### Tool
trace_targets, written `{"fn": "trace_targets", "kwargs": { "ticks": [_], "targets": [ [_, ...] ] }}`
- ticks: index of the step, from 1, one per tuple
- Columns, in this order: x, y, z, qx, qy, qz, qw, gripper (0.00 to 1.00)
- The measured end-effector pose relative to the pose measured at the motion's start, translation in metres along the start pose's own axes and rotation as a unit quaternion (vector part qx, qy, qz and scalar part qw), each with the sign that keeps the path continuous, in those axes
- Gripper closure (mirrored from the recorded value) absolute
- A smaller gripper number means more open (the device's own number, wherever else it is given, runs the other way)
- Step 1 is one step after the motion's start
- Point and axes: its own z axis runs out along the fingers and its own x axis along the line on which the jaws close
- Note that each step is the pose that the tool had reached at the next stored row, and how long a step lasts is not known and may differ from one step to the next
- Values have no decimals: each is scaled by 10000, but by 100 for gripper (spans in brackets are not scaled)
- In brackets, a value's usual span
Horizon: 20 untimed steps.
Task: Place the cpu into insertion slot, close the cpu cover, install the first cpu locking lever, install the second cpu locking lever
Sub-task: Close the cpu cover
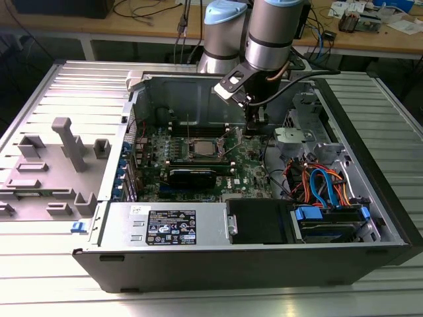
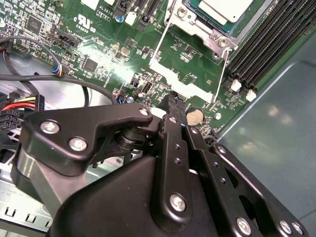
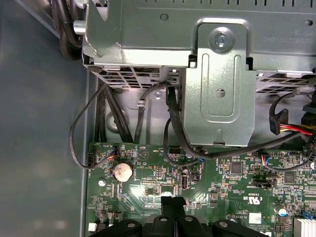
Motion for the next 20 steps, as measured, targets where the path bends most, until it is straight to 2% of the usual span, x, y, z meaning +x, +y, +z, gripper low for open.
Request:
{"fn": "trace_targets", "kwargs": {
  "ticks": [10, 15, 20],
  "targets": [
    [0, -1, 0, 0, 1, 0, 10000, 89],
    [1, -37, 0, 0, 1, -1, 10000, 89],
    [4, -109, -1, 0, 2, 0, 10000, 89]
  ]
}}
